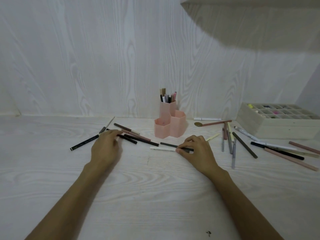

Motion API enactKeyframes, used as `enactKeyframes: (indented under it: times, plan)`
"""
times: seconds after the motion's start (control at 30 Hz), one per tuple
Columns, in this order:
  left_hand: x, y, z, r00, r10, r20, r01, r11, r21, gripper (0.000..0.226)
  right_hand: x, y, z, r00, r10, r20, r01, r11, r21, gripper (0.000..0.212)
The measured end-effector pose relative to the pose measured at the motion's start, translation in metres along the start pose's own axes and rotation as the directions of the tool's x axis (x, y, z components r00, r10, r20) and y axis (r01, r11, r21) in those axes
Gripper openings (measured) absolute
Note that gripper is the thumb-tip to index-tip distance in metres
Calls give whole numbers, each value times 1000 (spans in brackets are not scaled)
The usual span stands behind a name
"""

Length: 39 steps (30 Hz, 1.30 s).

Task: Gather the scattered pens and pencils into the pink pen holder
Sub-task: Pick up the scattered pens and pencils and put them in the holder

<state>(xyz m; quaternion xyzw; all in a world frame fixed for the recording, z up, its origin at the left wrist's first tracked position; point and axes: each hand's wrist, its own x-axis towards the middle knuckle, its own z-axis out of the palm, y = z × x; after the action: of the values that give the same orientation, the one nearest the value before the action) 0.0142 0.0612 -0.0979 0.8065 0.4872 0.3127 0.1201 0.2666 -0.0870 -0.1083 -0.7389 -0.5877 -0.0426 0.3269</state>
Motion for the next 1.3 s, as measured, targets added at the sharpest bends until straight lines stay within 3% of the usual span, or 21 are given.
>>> enactKeyframes:
  times: [0.07,0.3,0.4,0.6,0.7,0.8,0.93,1.13,1.3]
  plan:
    - [0,-9,-1,997,20,70,-23,998,52,38,0,2,-1,1000,7,14,-7,1000,23,17]
    - [4,4,6,996,50,68,-55,995,84,30,-4,0,-5,996,-17,85,15,999,32,18]
    - [5,11,14,995,52,80,-58,996,72,28,-7,-4,-11,999,26,45,-34,977,211,16]
    - [1,5,23,990,136,26,-137,990,25,23,0,-18,-35,959,282,-38,-184,717,672,27]
    - [1,6,23,987,161,-2,-161,987,3,22,15,-22,-51,909,378,-172,-124,642,756,31]
    - [1,7,24,983,181,15,-181,983,-30,24,38,-32,-67,866,382,-322,-27,678,734,40]
    - [1,7,24,977,210,38,-207,975,-78,25,77,-42,-76,796,307,-522,-23,876,482,43]
    - [0,6,23,976,211,48,-206,974,-95,28,113,-51,-64,861,155,-484,-95,985,146,44]
    - [0,5,24,979,198,44,-193,975,-111,27,119,-55,-54,795,112,-597,-73,993,90,30]
